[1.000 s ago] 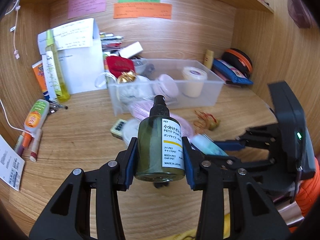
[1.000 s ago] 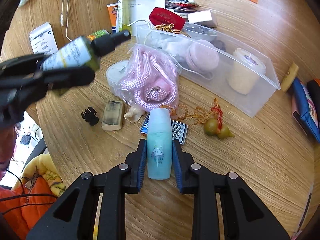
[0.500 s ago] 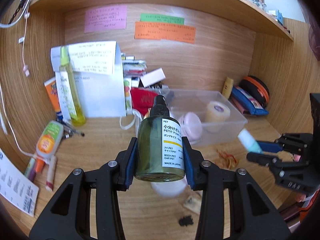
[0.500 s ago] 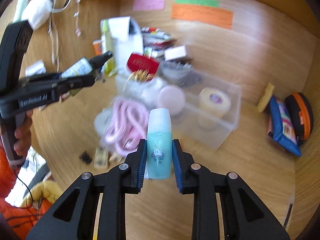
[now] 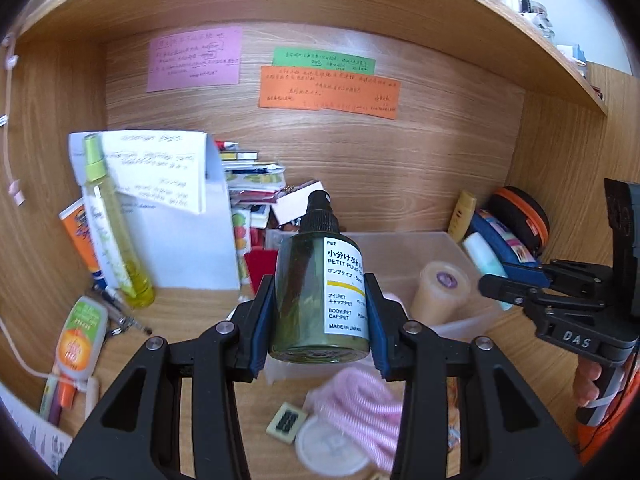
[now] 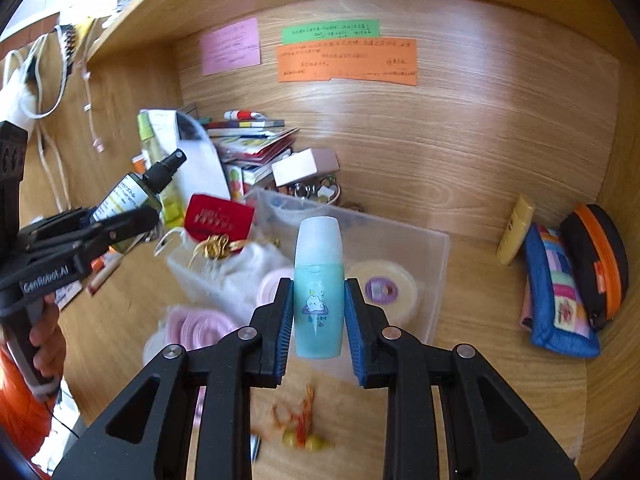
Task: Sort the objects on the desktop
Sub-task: 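Carry the green bottle with the left tool while the right carries the blue tube, then open both tools and withdraw from the clear box, then grasp the black hair clip with the left tool while the right grasps the green gourd, then carry the hair clip with the left tool while the right carries the gourd into the box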
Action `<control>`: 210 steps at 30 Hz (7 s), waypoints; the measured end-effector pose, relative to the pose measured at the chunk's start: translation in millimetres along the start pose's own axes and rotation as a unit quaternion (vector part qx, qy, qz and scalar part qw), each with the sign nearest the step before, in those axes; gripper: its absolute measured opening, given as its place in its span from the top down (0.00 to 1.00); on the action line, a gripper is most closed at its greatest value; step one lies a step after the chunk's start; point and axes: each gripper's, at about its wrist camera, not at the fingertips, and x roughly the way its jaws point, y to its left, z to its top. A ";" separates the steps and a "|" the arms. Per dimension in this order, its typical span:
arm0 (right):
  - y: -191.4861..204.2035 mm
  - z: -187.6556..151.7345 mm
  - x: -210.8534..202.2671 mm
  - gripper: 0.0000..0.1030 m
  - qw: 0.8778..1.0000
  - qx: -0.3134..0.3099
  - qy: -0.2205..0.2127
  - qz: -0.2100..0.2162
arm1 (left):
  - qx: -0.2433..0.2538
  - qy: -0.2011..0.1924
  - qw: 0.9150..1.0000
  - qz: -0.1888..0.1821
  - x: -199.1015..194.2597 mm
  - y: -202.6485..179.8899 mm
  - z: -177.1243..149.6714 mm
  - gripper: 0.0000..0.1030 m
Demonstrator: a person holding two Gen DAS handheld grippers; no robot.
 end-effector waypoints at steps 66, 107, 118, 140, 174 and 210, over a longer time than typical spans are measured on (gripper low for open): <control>11.4 -2.5 31.2 0.26 0.999 -0.017 -0.032 -0.040 | 0.062 0.026 0.996 0.056 57.1 -9.8 -21.9 0.28; -5.3 -103.6 -3.6 0.02 0.998 0.021 0.053 -0.028 | 0.032 0.092 0.995 -0.014 -42.0 6.2 -132.5 0.01; 12.7 -109.2 8.1 0.25 0.996 -0.021 0.081 -0.034 | 0.052 0.118 0.991 -0.038 -36.8 -17.5 -159.2 0.24; 8.0 -111.6 24.6 0.62 0.991 -0.020 0.128 -0.017 | 0.081 0.104 0.991 -0.029 -33.5 -32.2 -167.4 0.82; -0.2 -46.6 -48.5 0.62 0.999 0.003 -0.031 -0.016 | 0.039 0.005 0.999 0.021 -50.0 -7.4 -91.0 0.84; -7.6 101.1 -18.3 0.62 0.994 0.001 -0.106 -0.031 | 0.010 0.002 1.000 -0.029 50.2 12.2 32.7 0.84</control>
